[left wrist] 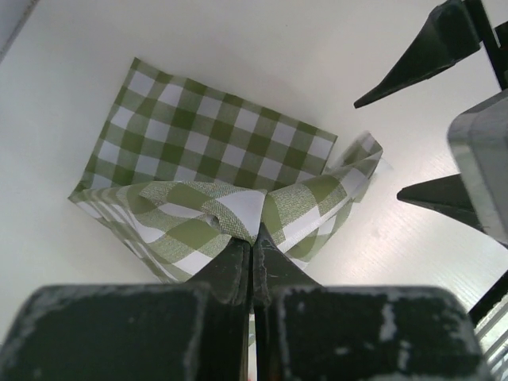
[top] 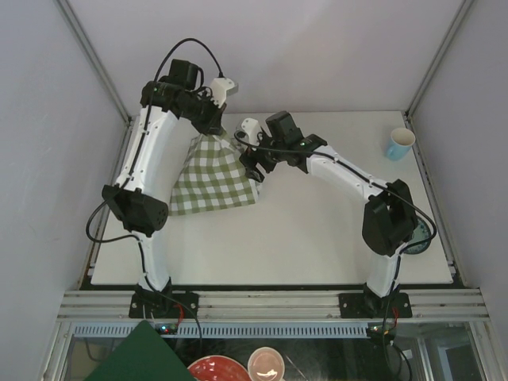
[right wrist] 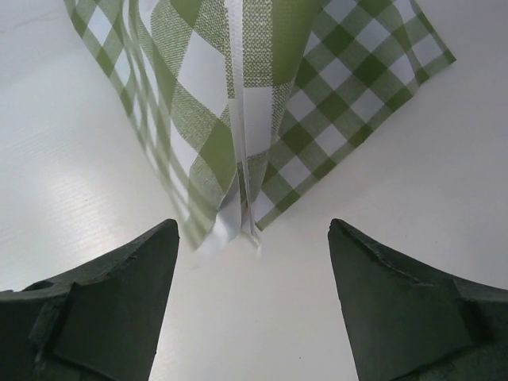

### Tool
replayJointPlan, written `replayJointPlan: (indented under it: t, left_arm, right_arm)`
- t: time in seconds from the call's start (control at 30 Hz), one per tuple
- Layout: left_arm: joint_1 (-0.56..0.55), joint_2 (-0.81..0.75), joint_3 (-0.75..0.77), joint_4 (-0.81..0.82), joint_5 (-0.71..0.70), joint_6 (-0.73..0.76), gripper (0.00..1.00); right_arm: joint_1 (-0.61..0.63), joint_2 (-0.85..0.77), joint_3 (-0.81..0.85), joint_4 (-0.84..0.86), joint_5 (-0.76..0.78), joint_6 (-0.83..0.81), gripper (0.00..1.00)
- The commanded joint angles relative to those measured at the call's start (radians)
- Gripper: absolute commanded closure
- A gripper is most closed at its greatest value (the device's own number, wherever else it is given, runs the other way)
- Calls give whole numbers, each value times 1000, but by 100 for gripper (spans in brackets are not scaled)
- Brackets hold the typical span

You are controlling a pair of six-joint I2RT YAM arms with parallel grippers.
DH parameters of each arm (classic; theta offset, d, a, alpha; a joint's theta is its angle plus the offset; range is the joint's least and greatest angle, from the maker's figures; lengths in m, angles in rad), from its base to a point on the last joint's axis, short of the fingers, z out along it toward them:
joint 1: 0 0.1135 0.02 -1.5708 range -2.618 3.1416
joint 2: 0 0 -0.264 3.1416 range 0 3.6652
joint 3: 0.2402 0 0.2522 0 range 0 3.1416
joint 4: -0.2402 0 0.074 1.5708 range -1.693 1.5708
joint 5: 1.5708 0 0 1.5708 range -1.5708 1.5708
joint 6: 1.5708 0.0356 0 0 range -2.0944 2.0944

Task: Set the dinner table for one person
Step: Flatten out the napkin at the center of the board.

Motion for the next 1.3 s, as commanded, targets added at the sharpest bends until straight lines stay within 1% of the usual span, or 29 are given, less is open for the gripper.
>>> replayJointPlan:
  t: [0.0, 0.13, 0.3, 0.4, 0.6, 0.73, 0.77, 0.8, 0.83, 0.87, 0.9, 0.93, 0.97, 1.03, 1.13, 1.27]
  left_arm:
    - [5, -56, -29, 56, 46, 2, 100]
    - [5, -57, -28, 72, 47, -10, 100]
    - [13, -69, -24, 88, 41, -22, 100]
    - [24, -76, -16, 91, 67, -36, 100]
    - [44, -114, -20, 93, 94, -54, 100]
    - [60, -155, -29, 95, 131, -67, 100]
    - [62, -164, -34, 96, 132, -68, 100]
    - [63, -172, -37, 99, 133, -70, 100]
    - [64, -179, -40, 101, 133, -72, 100]
    - [64, -186, -41, 105, 133, -75, 100]
    - [67, -188, -41, 108, 138, -78, 100]
    - [69, -190, -42, 112, 142, -83, 100]
    - [70, -191, -43, 116, 145, -86, 100]
    - [73, -191, -43, 124, 149, -93, 100]
    - [78, -197, -50, 139, 162, -109, 100]
    - [91, -210, -48, 155, 172, -129, 100]
  right_arm:
    - [2, -81, -10, 3, -39, 20, 23]
    - [7, -59, 1, -11, -49, 26, 22]
    - [22, -41, 11, 26, -49, 38, 22]
    - [29, -16, 38, 43, -53, 39, 21]
    - [31, 92, 143, 39, -73, 50, 24]
    - [31, 134, 157, 75, -86, 49, 24]
    - [30, 142, 160, 83, -87, 49, 26]
    - [28, 153, 169, 84, -94, 47, 35]
    - [26, 167, 183, 79, -95, 49, 46]
    - [25, 187, 202, 69, -96, 53, 63]
    - [25, 202, 227, 49, -97, 57, 83]
    - [27, 214, 255, 21, -94, 60, 97]
    - [33, 218, 280, -10, -87, 62, 100]
    - [48, 198, 302, -66, -57, 51, 100]
    - [61, 127, 322, -136, 13, 51, 100]
    - [69, 58, 467, -312, 64, 73, 100]
